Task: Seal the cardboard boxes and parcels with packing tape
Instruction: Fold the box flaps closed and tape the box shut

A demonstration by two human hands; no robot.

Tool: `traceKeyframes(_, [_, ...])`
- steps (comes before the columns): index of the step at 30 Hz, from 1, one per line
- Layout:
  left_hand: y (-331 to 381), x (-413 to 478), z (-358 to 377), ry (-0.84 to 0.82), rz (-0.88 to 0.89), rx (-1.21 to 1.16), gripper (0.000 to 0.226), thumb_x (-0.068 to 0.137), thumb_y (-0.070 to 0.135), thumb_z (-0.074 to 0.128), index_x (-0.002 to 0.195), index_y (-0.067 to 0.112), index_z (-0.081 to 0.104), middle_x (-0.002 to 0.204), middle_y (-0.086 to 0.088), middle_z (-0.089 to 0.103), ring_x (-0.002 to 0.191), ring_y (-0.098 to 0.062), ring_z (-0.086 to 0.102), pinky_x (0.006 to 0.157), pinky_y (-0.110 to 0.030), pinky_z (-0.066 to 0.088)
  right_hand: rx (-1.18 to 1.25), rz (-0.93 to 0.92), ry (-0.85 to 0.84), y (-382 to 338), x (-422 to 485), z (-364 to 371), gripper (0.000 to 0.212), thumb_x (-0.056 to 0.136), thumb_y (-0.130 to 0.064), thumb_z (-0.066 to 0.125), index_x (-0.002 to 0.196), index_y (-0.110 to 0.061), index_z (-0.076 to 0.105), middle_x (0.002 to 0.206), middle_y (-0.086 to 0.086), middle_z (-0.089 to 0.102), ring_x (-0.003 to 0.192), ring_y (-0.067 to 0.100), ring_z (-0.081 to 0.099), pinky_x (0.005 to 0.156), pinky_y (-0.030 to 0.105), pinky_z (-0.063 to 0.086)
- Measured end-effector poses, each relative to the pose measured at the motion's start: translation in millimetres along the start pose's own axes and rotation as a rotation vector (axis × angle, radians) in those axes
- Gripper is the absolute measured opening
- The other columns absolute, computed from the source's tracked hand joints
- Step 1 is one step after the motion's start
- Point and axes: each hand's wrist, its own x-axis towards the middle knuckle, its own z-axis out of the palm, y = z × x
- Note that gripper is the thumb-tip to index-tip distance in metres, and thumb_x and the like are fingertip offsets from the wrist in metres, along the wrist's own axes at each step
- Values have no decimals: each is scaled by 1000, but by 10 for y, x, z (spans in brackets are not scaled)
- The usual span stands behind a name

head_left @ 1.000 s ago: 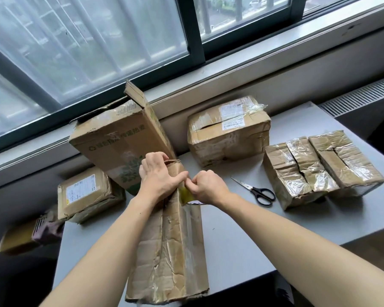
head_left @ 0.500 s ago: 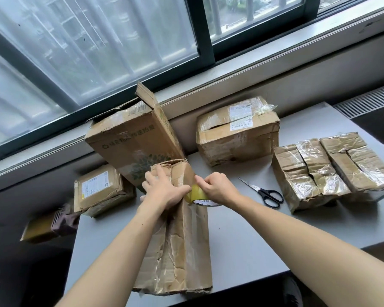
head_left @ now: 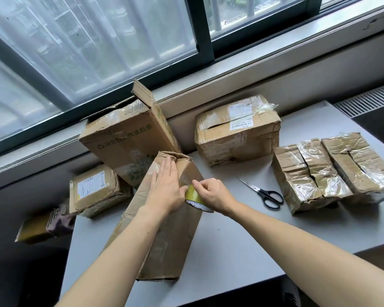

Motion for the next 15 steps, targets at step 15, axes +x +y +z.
traceKeyframes(15, [135, -84, 255, 287, 50, -13, 74, 95, 16, 60, 154, 0, 19, 163, -15, 17, 152, -27, 15, 123, -33, 10, -318, 127, -3, -110, 34, 193, 53, 106, -41, 26, 103, -9, 68, 117, 19, 67, 109, 40, 60, 86, 41, 43])
